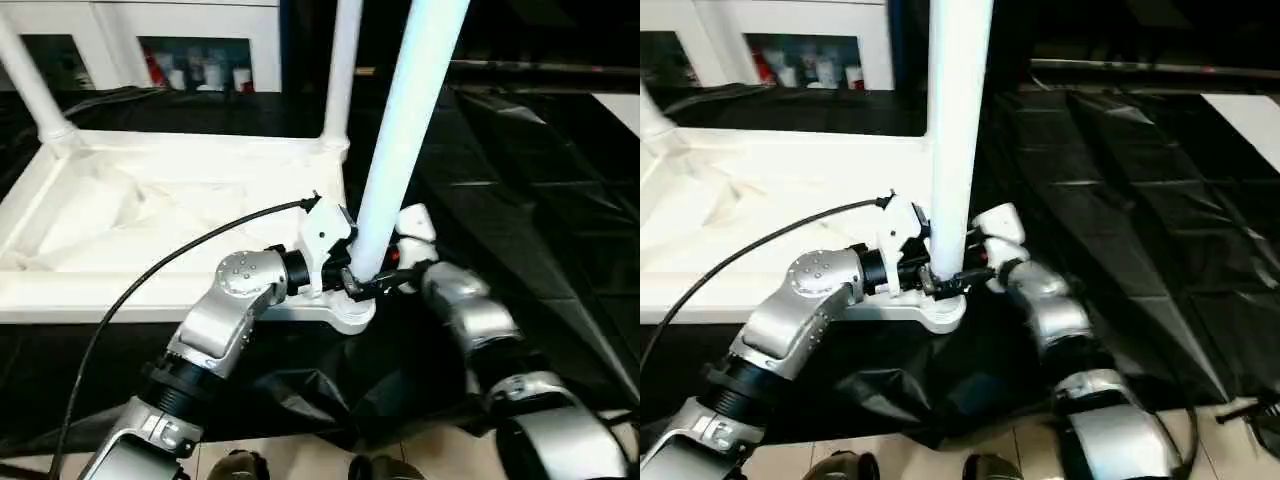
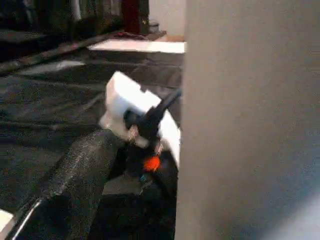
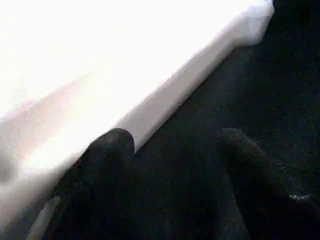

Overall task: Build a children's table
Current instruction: Rotate table base

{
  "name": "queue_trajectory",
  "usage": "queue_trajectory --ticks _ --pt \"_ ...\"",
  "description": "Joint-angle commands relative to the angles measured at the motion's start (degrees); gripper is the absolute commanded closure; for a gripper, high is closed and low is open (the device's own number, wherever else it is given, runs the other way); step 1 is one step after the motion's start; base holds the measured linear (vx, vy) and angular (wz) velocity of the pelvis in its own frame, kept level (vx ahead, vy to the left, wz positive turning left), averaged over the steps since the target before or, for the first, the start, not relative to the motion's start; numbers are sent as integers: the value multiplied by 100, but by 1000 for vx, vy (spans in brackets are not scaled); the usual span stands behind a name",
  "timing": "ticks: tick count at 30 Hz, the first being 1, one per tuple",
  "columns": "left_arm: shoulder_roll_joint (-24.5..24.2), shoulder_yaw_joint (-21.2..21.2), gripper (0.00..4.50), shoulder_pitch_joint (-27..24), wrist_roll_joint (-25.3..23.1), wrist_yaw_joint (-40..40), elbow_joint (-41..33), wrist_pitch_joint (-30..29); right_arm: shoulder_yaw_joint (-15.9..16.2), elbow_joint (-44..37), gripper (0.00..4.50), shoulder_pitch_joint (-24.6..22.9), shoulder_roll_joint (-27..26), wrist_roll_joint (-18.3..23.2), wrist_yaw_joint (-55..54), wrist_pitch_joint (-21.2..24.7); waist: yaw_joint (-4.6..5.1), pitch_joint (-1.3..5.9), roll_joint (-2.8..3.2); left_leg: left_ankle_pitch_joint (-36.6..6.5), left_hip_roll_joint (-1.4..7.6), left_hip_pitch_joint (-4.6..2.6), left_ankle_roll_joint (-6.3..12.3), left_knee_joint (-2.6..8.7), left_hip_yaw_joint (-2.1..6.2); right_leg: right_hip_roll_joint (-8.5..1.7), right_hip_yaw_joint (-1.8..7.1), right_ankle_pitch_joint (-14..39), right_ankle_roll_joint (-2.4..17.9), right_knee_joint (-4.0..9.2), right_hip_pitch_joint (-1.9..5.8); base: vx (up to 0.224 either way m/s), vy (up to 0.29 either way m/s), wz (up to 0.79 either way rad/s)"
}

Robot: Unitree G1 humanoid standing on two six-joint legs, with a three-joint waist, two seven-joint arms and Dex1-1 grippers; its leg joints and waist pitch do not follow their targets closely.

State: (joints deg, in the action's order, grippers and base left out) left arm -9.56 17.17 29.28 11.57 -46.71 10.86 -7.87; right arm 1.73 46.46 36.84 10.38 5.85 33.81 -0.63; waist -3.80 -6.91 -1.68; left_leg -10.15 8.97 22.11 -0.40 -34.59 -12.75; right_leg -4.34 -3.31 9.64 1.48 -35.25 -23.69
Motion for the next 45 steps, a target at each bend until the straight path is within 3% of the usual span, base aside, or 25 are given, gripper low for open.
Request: queue_trajectory --ticks 1,2,4,6,9,10,11,13,14,17,21,22,23,26,30,36,40,41,45 --pt "-5 14 6 -105 115 -215 -198 54 -62 -343 133 -185 151 194 447 13 -90 629 15 -619 464 -145 422 343 248 -507 310 344 1609 292 360 0 0 0" --pt "-55 23 6 -175 242 -384 -309 -52 -52 -473 133 -268 238 240 629 47 -123 646 66 -601 466 -140 443 337 251 -507 301 286 1648 287 356 0 0 0" --pt "-365 143 6 -342 417 -889 -542 -240 -21 -862 133 -527 555 325 1118 151 -175 650 110 -695 466 -150 427 336 256 -498 296 367 1657 289 357 0 0 0" --pt "-499 185 6 -398 465 -1075 -612 -316 -15 -1024 133 -636 697 358 1290 187 -199 637 82 -793 466 -150 417 345 241 -483 294 536 1622 317 343 0 0 0" --pt "-1043 304 6 -414 456 -1759 -595 -394 0 -1686 133 -1026 1240 519 1869 413 -279 630 188 -1171 465 -184 251 359 248 -467 282 1349 1396 401 316 0 0 0" --pt "-1134 320 6 -376 412 -1862 -541 -368 -4 -1782 133 -1074 1309 536 1932 462 -296 622 192 -1321 462 -206 174 369 245 -463 282 1609 1323 433 296 0 0 0" --pt "-1266 342 6 -285 276 -1978 -394 -257 1 -1926 133 -1143 1419 554 2024 543 -291 613 218 -1438 459 -185 101 381 266 -486 278 1898 1239 450 309 0 0 0" --pt "-1394 382 6 -159 51 -2036 -173 -36 11 -2053 133 -1203 1527 554 2111 612 -293 619 205 -1574 454 -223 46 389 273 -480 284 2259 1042 511 275 0 0 0" --pt "-1540 452 6 44 -255 -2055 187 260 40 -2255 133 -1292 1673 561 2282 737 -297 626 216 -1608 454 -226 10 388 287 -504 285 2400 1005 525 269 0 0 0" --pt "-1613 504 22 282 -468 -2042 610 466 121 -2470 133 -1371 1825 562 2486 855 -305 638 229 -1631 445 -226 -34 395 309 -520 274 2659 809 554 274 0 0 0" --pt "-1690 622 41 589 -647 -2233 1072 657 286 -2967 133 -1518 2121 607 2791 1145 -322 649 221 -1542 456 -198 15 406 322 -515 256 2538 820 542 281 0 0 0" --pt "-1690 635 46 620 -651 -2283 1114 657 305 -3035 133 -1531 2159 621 2830 1197 -315 653 219 -1514 462 -183 14 407 325 -525 256 2461 849 528 289 0 0 0" --pt "-1670 663 81 688 -681 -2371 1249 703 341 -3193 133 -1571 2233 649 2936 1312 -317 650 209 -1485 464 -170 46 407 325 -526 249 2349 927 521 292 0 0 0" --pt "-1639 758 83 830 -798 -2554 1663 877 429 -3498 133 -1657 2390 686 3153 1524 -333 665 204 -1376 457 -170 111 385 301 -520 260 2095 1007 502 290 0 0 0" --pt "-1578 784 131 908 -865 -2634 1982 998 449 -3622 133 -1695 2462 691 3202 1634 -351 690 197 -1157 467 -155 190 365 294 -536 257 1643 1150 445 300 0 0 0" --pt "-1507 783 180 1028 -972 -2645 2392 1202 536 -3841 133 -1771 2585 703 3297 1845 -378 680 184 -1109 472 -142 249 362 293 -535 242 1611 1183 442 303 0 0 0" --pt "-1506 775 184 1076 -1016 -2709 2557 1263 618 -3978 133 -1835 2662 694 3425 1989 -404 661 190 -1237 487 -159 203 371 298 -557 250 1886 1127 478 295 0 0 0" --pt "-1508 753 218 1092 -1032 -2738 2621 1296 652 -4022 133 -1858 2691 706 3465 2039 -415 655 187 -1293 483 -163 193 372 296 -554 251 1974 1086 486 288 0 0 0" --pt "-1528 740 233 1119 -1058 -2860 2787 1360 680 -4089 133 -1890 2713 720 3474 2106 -435 646 194 -1362 493 -178 138 385 306 -566 253 2103 1060 509 271 0 0 0"
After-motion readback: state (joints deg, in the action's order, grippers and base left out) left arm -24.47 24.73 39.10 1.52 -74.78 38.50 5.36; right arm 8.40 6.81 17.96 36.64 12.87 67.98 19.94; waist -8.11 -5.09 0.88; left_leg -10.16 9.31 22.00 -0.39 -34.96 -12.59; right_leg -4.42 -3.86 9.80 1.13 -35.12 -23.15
